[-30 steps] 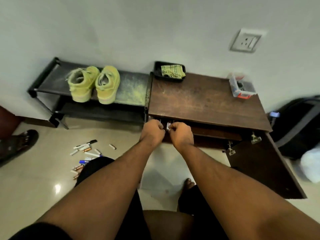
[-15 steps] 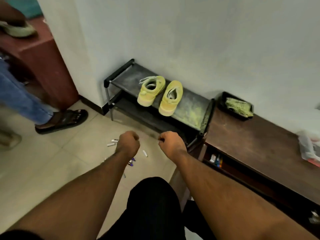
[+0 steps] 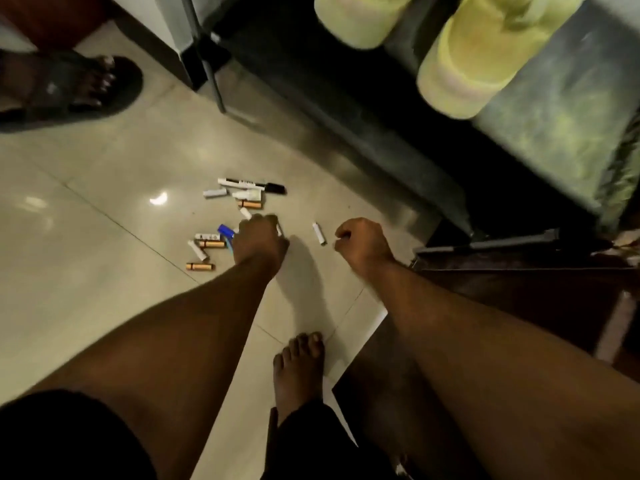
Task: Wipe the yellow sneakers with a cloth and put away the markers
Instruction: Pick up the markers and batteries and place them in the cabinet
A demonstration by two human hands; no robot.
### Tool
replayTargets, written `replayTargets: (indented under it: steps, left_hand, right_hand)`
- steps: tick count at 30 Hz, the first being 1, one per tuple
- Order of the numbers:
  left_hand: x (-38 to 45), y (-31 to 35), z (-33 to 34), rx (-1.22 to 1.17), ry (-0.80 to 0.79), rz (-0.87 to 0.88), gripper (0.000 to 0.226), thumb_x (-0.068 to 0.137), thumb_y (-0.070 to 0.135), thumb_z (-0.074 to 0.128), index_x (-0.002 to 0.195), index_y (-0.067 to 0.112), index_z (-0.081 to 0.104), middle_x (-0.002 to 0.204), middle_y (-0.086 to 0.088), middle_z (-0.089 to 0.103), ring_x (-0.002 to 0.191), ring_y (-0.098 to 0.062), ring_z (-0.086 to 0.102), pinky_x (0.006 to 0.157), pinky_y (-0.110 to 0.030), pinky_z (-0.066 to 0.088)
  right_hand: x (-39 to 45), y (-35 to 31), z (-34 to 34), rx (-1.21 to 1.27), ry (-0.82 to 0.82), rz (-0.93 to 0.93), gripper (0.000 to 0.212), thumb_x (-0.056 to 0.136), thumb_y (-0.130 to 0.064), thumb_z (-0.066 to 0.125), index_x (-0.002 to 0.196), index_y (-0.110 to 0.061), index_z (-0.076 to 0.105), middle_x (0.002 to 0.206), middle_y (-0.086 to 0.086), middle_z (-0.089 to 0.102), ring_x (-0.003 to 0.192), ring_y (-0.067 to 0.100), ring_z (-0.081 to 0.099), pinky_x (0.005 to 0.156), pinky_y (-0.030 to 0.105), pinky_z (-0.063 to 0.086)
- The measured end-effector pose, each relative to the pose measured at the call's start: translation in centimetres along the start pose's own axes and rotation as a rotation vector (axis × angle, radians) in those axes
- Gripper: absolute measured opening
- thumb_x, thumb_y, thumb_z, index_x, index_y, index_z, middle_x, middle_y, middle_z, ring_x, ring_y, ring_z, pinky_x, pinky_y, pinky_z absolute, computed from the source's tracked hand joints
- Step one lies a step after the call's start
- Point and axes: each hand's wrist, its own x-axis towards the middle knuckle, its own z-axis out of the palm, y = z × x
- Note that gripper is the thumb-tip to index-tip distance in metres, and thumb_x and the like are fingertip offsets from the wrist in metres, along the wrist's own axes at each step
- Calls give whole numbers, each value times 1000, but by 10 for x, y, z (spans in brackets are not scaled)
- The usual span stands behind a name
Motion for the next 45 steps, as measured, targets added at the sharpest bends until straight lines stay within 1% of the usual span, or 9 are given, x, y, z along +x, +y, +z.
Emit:
replayTargets:
  steps: [9,22,23,25,28,31,34,38,45]
  left_hand:
    - [52,-10,55,391,75,155,37,85,19,65,120,9,60,124,-16,53,116,-38,47,92,-46,41]
    - [57,-14,41,280,-22,250,46,85,25,68,125,7,55,119,-20,57,112,-36,52,91,-45,48]
    - [47,-7,37,224,-28,251,48,84,24,69,127,8,54,120,-20,56,112,-36,53,91,-45,48]
    - [25,7,27,89,-36,259,58,83,24,72,135,12,49,123,-18,56,112,-35,55,91,-41,46]
    - [-23,44,-2,-114,-7,337,70,79,26,75,140,24,40,116,-13,59,106,-28,57,87,-36,46]
    - [-69,91,-43,-269,32,497,63,75,23,79,128,21,46,106,-8,63,96,-25,59,78,-32,47]
    - [-120,137,-94,-265,102,735,37,69,22,84,94,11,59,89,-5,63,85,-28,61,75,-37,50]
    - [-207,183,-140,-141,61,981,32,70,19,84,59,13,56,96,-9,67,98,-24,63,78,-27,43]
    - [-359,238,-93,-108,-116,1147,37,75,23,81,58,12,50,109,-10,67,98,-22,64,82,-37,52]
  right_hand:
    - [66,15,77,60,3,132,29,81,-29,72,86,-1,68,89,14,70,85,31,65,73,34,54]
    - [64,27,71,-121,-32,200,28,89,-27,63,109,-8,59,122,11,62,106,31,61,76,30,46]
    - [36,45,71,-65,-26,169,33,94,-31,53,120,-10,55,134,12,55,118,33,53,96,45,42]
    - [-43,81,138,-49,-277,19,48,99,-38,28,141,-16,37,153,13,30,139,37,23,106,70,-12]
    - [-108,107,211,-65,-534,80,57,97,-41,20,148,-17,25,157,12,17,143,36,9,103,67,-14]
    - [-85,77,91,175,-354,141,52,96,-32,26,144,-14,36,152,16,31,141,31,25,107,69,-5]
    - [-123,28,-148,446,74,219,24,80,-24,62,95,-7,70,100,17,70,96,33,66,84,48,54]
    - [-258,55,-221,690,289,277,11,77,-19,70,85,-11,68,92,15,70,85,31,67,81,41,58]
    - [-398,163,-252,909,423,450,12,75,-4,75,68,-4,66,65,13,60,52,19,53,54,29,48]
